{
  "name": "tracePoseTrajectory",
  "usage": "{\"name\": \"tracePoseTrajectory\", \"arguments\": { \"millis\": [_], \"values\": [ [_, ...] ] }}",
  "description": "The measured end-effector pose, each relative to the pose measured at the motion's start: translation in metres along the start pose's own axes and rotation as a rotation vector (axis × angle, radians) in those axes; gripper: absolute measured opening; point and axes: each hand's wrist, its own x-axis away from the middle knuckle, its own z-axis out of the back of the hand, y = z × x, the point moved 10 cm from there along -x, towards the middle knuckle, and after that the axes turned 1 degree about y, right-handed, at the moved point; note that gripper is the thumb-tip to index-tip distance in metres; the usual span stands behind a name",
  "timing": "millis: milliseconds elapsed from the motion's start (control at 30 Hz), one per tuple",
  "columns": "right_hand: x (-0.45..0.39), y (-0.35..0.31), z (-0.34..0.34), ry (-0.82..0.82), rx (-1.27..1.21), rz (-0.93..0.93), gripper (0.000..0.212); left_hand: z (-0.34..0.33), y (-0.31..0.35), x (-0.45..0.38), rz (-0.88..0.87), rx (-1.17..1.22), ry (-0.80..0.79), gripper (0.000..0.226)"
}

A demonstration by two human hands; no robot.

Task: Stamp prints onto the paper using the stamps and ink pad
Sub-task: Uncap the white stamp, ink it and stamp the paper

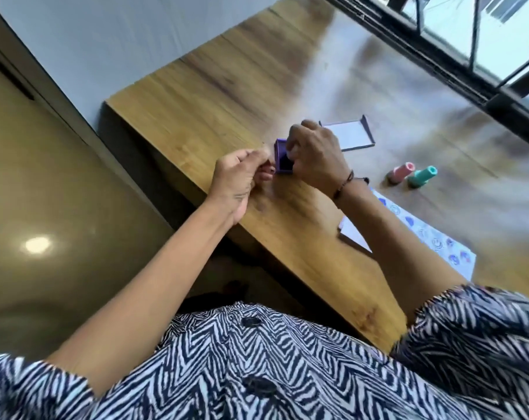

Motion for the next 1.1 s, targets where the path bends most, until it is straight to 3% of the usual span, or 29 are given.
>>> {"name": "tracePoseTrajectory", "arguments": {
  "millis": [100, 233, 400, 533, 700, 800, 967, 1100],
  "values": [
    [-0.017, 0.004, 0.011, -0.06, -0.026, 0.006, 0.02, -0.001, 0.002, 0.0, -0.003, 0.014, 0.006, 0.016],
    [-0.019, 0.006, 0.029, 0.112, -0.049, 0.001, 0.017, 0.002, 0.01, -0.005, -0.047, -0.007, -0.006, 0.018],
    [-0.016, 0.002, 0.0, -0.083, -0.032, 0.002, 0.017, 0.001, 0.007, -0.004, -0.039, -0.038, 0.001, 0.02],
    [-0.01, 0.016, 0.042, 0.118, -0.101, -0.024, 0.019, -0.01, 0.009, -0.005, -0.061, -0.061, -0.046, 0.021],
    [0.0, 0.015, 0.014, -0.062, -0.037, -0.035, 0.02, -0.022, -0.004, -0.006, -0.033, -0.123, -0.079, 0.019],
    [0.0, 0.029, 0.034, 0.083, -0.082, -0.079, 0.019, -0.029, -0.004, -0.009, -0.037, -0.144, -0.116, 0.016],
    [0.009, 0.029, 0.014, -0.028, -0.051, -0.114, 0.02, -0.032, -0.004, -0.009, -0.053, -0.182, -0.102, 0.014],
    [0.045, 0.081, 0.066, 0.293, -0.437, -0.381, 0.01, -0.058, 0.003, -0.003, -0.133, -0.199, -0.212, 0.004]
  ]
}}
